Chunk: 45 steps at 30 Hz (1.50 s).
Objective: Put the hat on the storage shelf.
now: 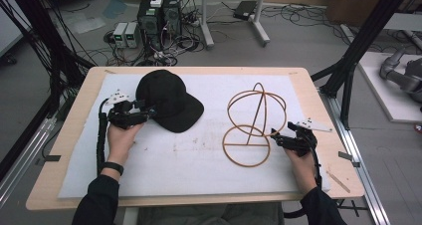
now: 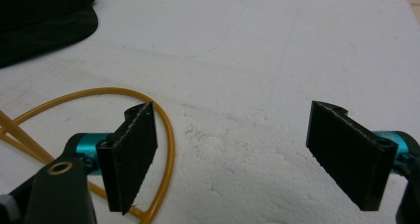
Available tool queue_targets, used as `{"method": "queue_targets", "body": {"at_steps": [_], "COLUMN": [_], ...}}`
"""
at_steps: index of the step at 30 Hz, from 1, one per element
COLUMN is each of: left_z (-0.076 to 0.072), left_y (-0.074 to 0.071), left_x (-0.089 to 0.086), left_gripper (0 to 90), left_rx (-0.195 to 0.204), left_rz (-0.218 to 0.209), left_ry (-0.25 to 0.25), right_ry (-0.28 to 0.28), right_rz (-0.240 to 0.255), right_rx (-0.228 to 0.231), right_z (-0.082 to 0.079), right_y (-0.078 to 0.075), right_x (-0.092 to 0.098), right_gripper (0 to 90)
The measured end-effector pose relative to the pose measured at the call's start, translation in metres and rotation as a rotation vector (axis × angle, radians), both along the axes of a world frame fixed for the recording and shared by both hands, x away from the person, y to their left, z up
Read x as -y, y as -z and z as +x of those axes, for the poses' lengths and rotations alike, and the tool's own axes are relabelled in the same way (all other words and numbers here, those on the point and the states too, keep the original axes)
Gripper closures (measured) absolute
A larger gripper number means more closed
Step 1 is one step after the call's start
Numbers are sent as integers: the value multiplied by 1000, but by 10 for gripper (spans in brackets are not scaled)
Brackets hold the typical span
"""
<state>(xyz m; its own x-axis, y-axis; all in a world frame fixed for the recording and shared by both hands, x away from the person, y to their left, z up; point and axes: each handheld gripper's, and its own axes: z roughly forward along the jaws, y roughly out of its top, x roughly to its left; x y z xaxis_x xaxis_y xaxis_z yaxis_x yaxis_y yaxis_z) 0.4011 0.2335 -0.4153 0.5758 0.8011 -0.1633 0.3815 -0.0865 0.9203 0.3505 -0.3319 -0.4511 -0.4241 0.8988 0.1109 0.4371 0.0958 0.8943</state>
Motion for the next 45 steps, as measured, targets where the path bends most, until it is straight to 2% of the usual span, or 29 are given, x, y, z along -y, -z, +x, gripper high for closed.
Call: {"method": "queue_targets", "body": {"at_steps": [2, 4, 6, 9, 10, 14, 19, 21, 27, 30, 38, 45], "left_z": [2, 7, 8, 11, 12, 15, 17, 19, 19, 19, 18, 12], "left_y": [1, 0, -2, -4, -2, 2, 4, 6, 8, 8, 10, 2], "left_x": [1, 4, 6, 9, 10, 11, 9, 6, 7, 4, 3, 5], "left_gripper": [405, 416, 427, 435, 444, 480, 576, 622, 753, 811, 862, 873], "left_rx": [1, -18, -9, -5, -12, -34, -41, -68, -68, -73, -63, -19], "left_rz": [5, 23, 23, 46, 61, 70, 45, 20, 26, 0, -38, -48], "left_ry": [-10, -11, -8, -13, -11, -8, -12, 3, 15, 15, 29, 59], "right_ry": [0, 0, 1, -3, -3, -4, -7, -8, -9, -10, -13, -12], "right_rz": [0, 2, 2, -2, -5, -4, -8, -10, -11, -11, -15, -14], "right_rx": [0, -7, -7, -1, -1, -2, -1, -3, -8, -7, -7, -8], "right_z": [0, 0, 0, 0, 0, 1, 1, 1, 1, 1, 1, 1], "right_y": [0, 0, 0, 0, 0, 0, 0, 0, 0, 0, 0, 0], "right_x": [0, 0, 0, 0, 0, 0, -1, -1, -1, -1, -1, -1], "right_gripper": [194, 194, 194, 194, 194, 194, 194, 194, 194, 194, 194, 194]}}
